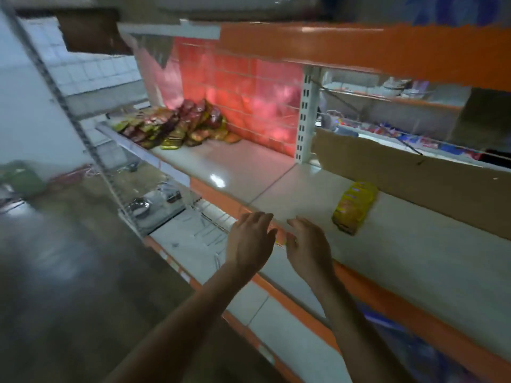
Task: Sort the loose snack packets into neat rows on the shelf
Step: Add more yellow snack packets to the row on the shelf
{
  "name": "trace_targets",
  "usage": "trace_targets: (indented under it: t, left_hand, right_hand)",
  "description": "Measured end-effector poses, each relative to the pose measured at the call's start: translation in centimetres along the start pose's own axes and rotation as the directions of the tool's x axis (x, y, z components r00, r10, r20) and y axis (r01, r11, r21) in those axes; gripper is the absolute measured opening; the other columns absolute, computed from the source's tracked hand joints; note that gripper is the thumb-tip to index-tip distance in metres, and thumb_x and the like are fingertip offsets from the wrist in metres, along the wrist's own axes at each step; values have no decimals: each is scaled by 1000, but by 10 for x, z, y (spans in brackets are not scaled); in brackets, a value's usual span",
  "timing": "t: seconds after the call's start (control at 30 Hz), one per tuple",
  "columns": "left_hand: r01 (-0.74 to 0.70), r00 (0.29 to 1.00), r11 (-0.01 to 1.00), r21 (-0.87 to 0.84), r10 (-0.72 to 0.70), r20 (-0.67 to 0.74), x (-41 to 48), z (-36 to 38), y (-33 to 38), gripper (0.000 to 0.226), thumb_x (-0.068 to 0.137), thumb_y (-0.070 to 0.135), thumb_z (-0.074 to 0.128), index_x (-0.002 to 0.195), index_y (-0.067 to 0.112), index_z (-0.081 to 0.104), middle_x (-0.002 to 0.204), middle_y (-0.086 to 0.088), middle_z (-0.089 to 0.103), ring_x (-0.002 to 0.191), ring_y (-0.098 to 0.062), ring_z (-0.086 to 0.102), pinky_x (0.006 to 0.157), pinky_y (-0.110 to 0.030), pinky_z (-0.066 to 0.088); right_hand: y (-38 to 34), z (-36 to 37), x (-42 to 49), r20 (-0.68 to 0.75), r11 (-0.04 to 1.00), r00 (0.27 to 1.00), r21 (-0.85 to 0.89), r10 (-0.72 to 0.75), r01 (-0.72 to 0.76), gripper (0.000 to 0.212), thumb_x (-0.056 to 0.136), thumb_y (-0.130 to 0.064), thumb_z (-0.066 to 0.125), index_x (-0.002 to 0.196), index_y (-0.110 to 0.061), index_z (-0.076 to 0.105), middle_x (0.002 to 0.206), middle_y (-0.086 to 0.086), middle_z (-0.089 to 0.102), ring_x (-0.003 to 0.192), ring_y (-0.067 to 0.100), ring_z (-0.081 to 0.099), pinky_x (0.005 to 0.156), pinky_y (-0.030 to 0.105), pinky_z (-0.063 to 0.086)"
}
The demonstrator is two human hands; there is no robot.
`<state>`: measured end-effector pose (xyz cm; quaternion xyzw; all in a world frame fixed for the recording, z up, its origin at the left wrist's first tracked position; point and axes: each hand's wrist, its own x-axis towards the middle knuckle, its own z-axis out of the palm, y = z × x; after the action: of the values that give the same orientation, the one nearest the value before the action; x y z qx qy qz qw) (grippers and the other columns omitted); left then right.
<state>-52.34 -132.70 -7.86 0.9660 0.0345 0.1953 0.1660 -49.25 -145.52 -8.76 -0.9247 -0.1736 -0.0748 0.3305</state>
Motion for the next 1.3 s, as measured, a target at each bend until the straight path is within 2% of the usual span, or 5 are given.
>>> trace_targets:
  t: [0.43, 0.57, 0.87, 1.03, 1.3]
  left_hand:
    - [197, 979, 977, 85, -191, -69, 87, -29, -184, 40, 91, 31, 58, 127, 14, 56, 128, -6, 60, 116, -30, 54, 91, -39, 48]
    - [249, 968, 962, 113, -243, -65, 130, -34, -230, 45, 92, 34, 55, 133, 15, 50, 133, -6, 56, 120, -28, 50, 94, -38, 44]
    - [361, 932, 929, 77, -362, -4, 213, -30, -314, 53, 95, 39, 51, 139, 12, 43, 138, -10, 50, 125, -29, 45, 101, -36, 37]
    - [285, 958, 957, 49, -286, 13, 276, -26, -355, 44, 93, 33, 56, 130, 9, 51, 126, -13, 56, 116, -31, 49, 95, -37, 40]
    - [-39, 995, 999, 6, 38, 87, 371, 8, -372, 24, 84, 23, 68, 102, 7, 66, 91, -11, 66, 84, -28, 62, 72, -33, 52]
  right_hand:
    - [-117, 134, 144, 159, 983, 971, 61, -181, 174, 34, 90, -14, 55, 123, -8, 60, 126, 10, 60, 118, 29, 52, 99, 33, 41]
    - [-141, 159, 193, 179, 977, 961, 72, -210, 200, 40, 91, -14, 54, 131, -12, 54, 137, 6, 52, 129, 22, 43, 106, 27, 30]
    - [-159, 214, 289, 247, 995, 965, 51, -90, 80, 43, 93, -17, 53, 136, -11, 48, 140, 7, 48, 130, 23, 41, 106, 25, 26]
    - [-165, 240, 348, 173, 998, 983, 17, 60, -64, 42, 93, -18, 53, 134, -11, 50, 137, 10, 49, 126, 26, 44, 103, 27, 29]
    - [-149, 260, 428, -32, 968, 968, -43, 247, -249, 33, 87, -17, 53, 115, -3, 61, 115, 19, 63, 110, 37, 57, 93, 40, 42]
